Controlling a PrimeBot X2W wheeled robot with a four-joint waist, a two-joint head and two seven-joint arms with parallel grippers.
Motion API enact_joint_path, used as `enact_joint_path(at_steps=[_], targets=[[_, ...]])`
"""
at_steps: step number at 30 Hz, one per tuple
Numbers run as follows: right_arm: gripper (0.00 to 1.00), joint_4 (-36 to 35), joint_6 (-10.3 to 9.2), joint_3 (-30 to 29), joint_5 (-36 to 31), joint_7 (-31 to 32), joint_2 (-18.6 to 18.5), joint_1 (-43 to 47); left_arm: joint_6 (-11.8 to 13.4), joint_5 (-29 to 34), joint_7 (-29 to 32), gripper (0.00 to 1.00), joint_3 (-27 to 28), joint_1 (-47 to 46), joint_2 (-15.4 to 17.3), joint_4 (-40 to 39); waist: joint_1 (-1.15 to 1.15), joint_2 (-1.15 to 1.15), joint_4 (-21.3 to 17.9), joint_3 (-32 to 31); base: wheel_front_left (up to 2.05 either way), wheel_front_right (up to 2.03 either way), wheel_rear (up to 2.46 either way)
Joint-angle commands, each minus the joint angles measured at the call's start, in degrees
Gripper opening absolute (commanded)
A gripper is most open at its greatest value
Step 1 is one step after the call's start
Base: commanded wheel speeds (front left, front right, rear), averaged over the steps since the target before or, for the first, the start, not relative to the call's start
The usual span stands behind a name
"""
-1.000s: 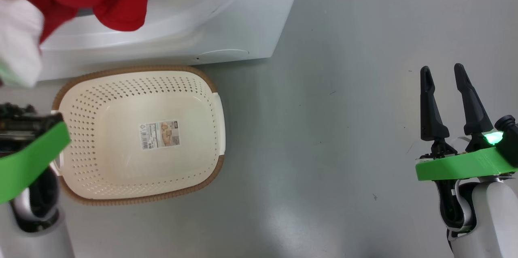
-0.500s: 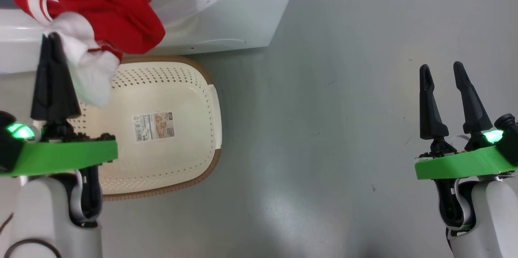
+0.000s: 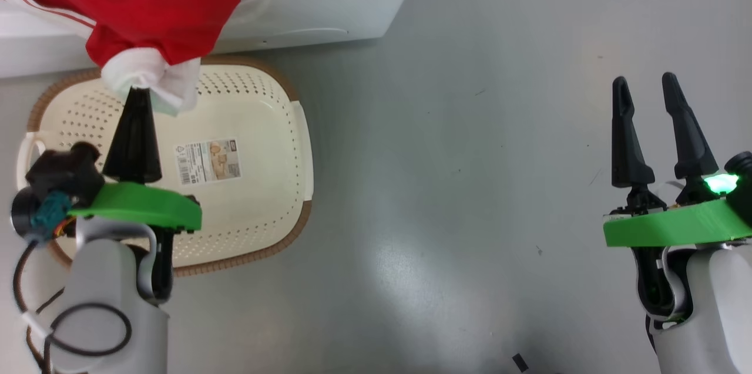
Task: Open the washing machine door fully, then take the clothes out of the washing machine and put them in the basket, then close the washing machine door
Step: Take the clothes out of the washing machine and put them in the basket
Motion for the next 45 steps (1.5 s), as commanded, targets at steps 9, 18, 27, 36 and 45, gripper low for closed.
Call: enact_joint_path(at_steps=[9, 18, 27, 36, 45], targets=[[1.00, -1.86, 0.37, 1.96, 0.54, -0.36, 0.01, -2.14, -0.46, 4.21, -0.23, 0.00, 1.10, -9.04, 2.11, 13.42, 0.00, 0.00, -0.71, 3.55, 0.00, 0.00, 0.00], [1.00, -1.82, 0.37, 2.20, 0.80, -0.36, 0.01, -2.60, -0.24, 5.31, -0.23, 0.00, 1.76, -13.05, 2.91, 18.21, 0.00, 0.00, -1.20, 4.28, 0.00, 0.00, 0.00], [1.00, -1.58, 0.37, 1.91, 0.71, -0.36, 0.01, -2.36, -0.32, 5.10, -0.23, 1.00, 2.24, -12.23, 2.74, 17.73, 0.00, 0.00, -0.96, 3.33, 0.00, 0.00, 0.00], [1.00, -1.50, 0.37, 1.64, 0.23, -0.36, 0.01, -1.93, -0.65, 3.99, -0.23, 1.00, 2.03, -8.83, 2.15, 11.32, 0.00, 0.00, -0.06, 1.72, 0.00, 0.00, 0.00], [1.00, -1.15, 0.37, 1.19, -0.51, -0.36, 0.01, -0.41, -0.78, 2.70, -0.23, 1.00, 1.80, -2.31, 1.67, 1.60, 0.00, 0.00, 1.25, -1.14, 0.00, 0.00, 0.00]])
